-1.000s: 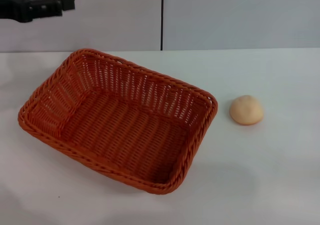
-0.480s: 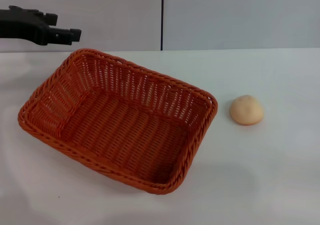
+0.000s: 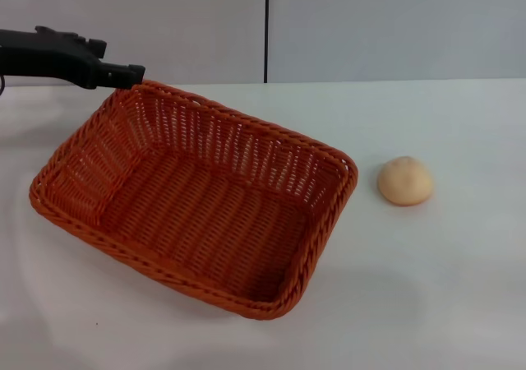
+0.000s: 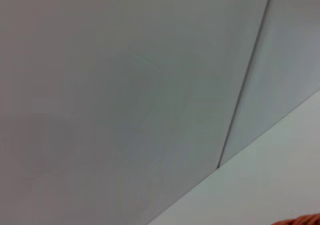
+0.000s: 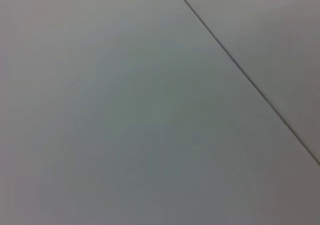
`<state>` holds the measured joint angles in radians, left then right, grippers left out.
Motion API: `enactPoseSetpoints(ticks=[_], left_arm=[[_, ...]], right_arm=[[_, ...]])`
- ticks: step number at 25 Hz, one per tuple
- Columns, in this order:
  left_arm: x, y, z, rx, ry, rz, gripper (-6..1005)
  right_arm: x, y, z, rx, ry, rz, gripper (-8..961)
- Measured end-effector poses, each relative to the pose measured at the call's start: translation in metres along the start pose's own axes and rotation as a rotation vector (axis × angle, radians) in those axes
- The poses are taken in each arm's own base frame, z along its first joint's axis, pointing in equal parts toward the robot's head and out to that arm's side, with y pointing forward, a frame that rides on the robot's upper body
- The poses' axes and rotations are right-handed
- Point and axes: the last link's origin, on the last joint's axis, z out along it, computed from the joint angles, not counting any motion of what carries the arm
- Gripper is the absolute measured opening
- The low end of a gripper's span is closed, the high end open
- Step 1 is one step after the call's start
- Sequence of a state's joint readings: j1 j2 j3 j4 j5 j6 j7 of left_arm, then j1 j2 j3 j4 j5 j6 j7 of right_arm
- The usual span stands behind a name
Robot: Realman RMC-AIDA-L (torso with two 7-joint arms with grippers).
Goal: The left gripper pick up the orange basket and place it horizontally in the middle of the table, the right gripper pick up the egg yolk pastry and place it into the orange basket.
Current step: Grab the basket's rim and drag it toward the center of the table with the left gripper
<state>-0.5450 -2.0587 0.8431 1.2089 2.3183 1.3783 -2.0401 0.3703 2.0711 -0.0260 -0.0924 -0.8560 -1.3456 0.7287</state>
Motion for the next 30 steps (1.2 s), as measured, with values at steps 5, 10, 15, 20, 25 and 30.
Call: enactPoseSetpoints(ticks=[5,10,15,20,25,30], left_arm=[[-0.009,-0.001,0.010,0.007,-0.032,-0.010,795],[-0.017,0.001,0.020,0.007,-0.071,-0.007,795],[-0.022,0.001,0.027,0.011,-0.086,-0.013,795],[-0.026,0.003,0.036,0.009,-0.103,-0.014,795],[-0.028,0.004,0.041,0.012,-0.108,-0.019,795],[-0.027,0.002,0.040,0.021,-0.100,-0.026,747]], right_arm=[[0.000,-0.001,0.000,0.004,0.003,-0.002,766],[0.000,0.000,0.001,0.002,0.003,-0.001,766],[0.000,0.000,0.002,0.002,0.003,-0.002,766],[0.001,0.000,0.002,0.004,0.007,-0.001,765],[0.001,-0.001,0.003,0.010,0.014,-0.003,765],[0.002,-0.002,0.003,0.013,0.017,-0.004,765]])
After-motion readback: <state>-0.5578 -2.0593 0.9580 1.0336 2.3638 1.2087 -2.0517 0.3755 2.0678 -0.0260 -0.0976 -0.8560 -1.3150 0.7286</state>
